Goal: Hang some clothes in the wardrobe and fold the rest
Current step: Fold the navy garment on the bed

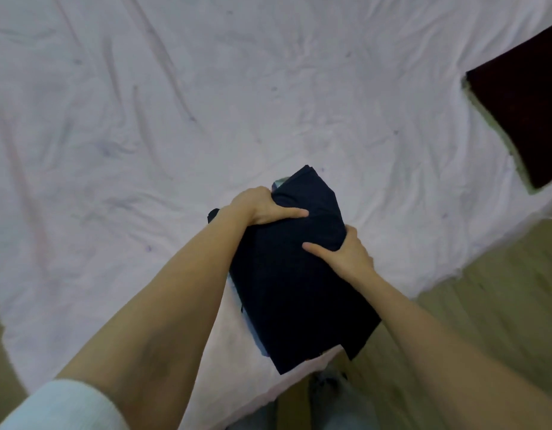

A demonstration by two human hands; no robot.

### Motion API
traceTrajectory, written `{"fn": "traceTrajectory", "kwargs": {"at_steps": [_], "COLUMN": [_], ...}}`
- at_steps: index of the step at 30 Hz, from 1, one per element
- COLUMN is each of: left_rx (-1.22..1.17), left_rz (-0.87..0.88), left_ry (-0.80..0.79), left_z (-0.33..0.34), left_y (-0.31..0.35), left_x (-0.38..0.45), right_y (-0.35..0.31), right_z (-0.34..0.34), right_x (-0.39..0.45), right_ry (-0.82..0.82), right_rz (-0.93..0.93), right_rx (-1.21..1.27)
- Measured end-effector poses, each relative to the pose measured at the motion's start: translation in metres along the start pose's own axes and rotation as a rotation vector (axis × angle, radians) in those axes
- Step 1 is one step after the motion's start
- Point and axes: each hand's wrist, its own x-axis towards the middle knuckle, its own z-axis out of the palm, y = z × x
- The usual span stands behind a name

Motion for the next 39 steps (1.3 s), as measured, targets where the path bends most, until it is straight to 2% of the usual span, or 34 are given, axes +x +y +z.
{"fn": "traceTrajectory", "kwargs": {"at_steps": [3,7,10,13,15,17,20,22,24,25,28,34,37,39], "left_rx": [0.073,0.035,-0.103,-0.274,-0.293,-0.292,-0.297,-0.290,-0.282,-0.278,-0.299,-0.348,-0.344,-0.338], "left_rz": [0.004,-0.050,-0.260,-0.429,-0.440,-0.441,-0.453,-0.454,-0.449,-0.444,-0.434,-0.413,-0.398,-0.391], "left_ry": [0.078,0.345,0.522,0.558,0.573,0.576,0.570,0.580,0.588,0.589,0.580,0.556,0.565,0.566], "left_z": [0.002,0.010,0.012,0.019,0.022,0.021,0.021,0.022,0.024,0.024,0.025,0.029,0.031,0.030], "left_y": [-0.003,-0.018,-0.043,-0.059,-0.058,-0.053,-0.047,-0.044,-0.042,-0.042,-0.044,-0.051,-0.051,-0.052], "left_x": [-0.008,-0.031,-0.057,-0.071,-0.075,-0.078,-0.080,-0.082,-0.083,-0.082,-0.084,-0.084,-0.084,-0.083], "right_y": [-0.012,-0.045,-0.090,-0.111,-0.099,-0.078,-0.048,-0.038,-0.037,-0.038,-0.039,-0.025,-0.026,-0.026], "right_z": [0.000,0.004,0.010,0.026,0.037,0.040,0.029,0.022,0.025,0.028,0.035,0.042,0.041,0.038], "right_x": [0.003,0.001,0.001,-0.012,-0.036,-0.059,-0.072,-0.069,-0.065,-0.064,-0.060,-0.061,-0.063,-0.061], "right_ry": [-0.033,0.133,0.194,0.236,0.330,0.376,0.290,0.187,0.039,-0.013,-0.064,0.038,-0.033,-0.106], "right_rz": [-0.003,-0.183,-0.428,-0.530,-0.459,-0.229,0.226,0.401,0.443,0.438,0.425,0.502,0.471,0.426], "right_rx": [-0.040,-0.214,-0.400,-0.520,-0.454,-0.270,0.032,0.339,0.668,0.747,0.757,0.763,0.933,0.933]}}
